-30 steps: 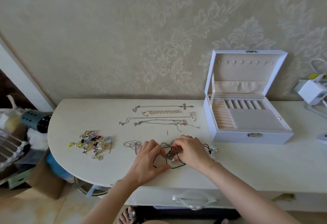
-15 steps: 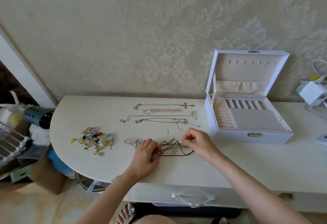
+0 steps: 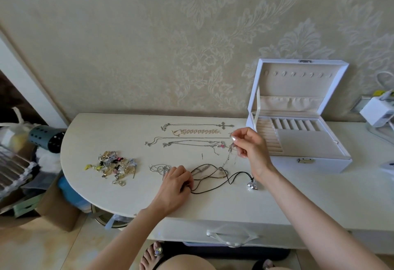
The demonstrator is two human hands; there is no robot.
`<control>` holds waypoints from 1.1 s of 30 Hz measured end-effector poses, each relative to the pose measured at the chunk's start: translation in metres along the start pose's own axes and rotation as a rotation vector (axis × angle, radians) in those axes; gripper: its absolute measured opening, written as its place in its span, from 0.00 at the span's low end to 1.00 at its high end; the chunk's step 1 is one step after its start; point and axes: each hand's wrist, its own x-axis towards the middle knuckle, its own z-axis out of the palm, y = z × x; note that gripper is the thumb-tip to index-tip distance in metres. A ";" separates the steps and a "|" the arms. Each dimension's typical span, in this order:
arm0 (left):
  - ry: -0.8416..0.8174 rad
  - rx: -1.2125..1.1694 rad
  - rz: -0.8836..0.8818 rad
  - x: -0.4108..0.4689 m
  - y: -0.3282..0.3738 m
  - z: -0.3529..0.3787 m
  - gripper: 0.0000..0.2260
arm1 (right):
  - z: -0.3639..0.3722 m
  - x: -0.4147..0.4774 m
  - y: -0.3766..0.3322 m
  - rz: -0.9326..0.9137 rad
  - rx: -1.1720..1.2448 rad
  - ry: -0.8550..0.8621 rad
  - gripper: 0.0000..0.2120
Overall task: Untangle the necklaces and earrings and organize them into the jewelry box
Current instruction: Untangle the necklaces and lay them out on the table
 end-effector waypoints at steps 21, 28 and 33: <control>0.055 -0.063 0.062 -0.002 0.019 -0.008 0.11 | 0.001 0.018 -0.031 -0.145 0.132 0.009 0.13; 0.137 -0.250 0.053 0.046 0.073 -0.029 0.22 | 0.015 0.009 -0.044 -0.182 0.015 -0.164 0.09; 0.129 -0.544 -0.036 0.059 0.088 -0.046 0.05 | 0.019 0.006 -0.047 -0.206 -0.030 -0.153 0.09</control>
